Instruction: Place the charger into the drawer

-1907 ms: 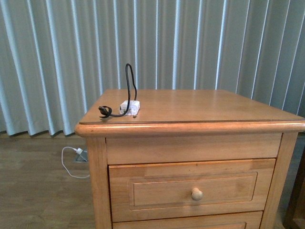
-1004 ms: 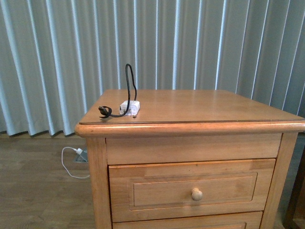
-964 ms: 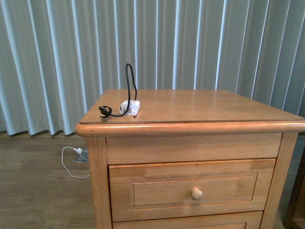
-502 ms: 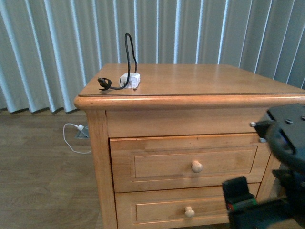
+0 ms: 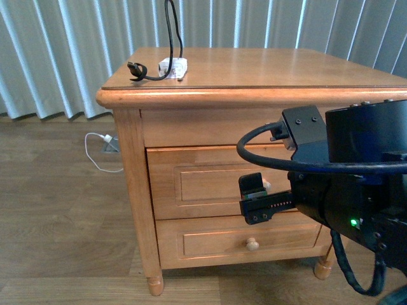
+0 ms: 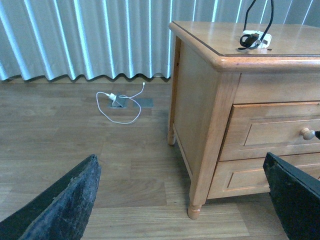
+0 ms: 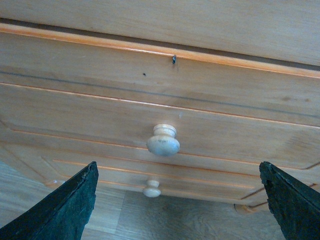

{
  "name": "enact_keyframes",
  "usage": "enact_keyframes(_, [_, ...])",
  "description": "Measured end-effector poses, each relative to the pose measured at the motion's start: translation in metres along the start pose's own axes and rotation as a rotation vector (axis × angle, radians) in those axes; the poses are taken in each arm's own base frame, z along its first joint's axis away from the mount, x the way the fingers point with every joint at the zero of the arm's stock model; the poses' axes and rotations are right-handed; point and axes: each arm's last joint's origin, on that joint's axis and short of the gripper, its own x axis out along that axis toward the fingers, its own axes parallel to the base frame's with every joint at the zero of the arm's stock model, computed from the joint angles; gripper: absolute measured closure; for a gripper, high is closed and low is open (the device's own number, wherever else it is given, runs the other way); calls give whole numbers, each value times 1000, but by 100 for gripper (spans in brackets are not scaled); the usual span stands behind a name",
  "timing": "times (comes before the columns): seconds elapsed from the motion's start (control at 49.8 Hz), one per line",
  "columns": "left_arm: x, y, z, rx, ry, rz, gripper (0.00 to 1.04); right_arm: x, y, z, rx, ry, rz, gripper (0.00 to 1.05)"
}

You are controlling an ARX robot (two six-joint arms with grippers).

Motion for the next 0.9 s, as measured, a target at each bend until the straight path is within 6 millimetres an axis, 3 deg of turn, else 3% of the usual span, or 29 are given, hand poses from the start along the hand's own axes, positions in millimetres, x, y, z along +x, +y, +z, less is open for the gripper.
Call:
enact_keyframes(0.321, [0,0,0,0,0,0,6,42,3,-10,0,16,-13,9])
enact_keyframes(0.903, [0,0,0,0,0,0,6,52,3,-16,16,28,-35,9])
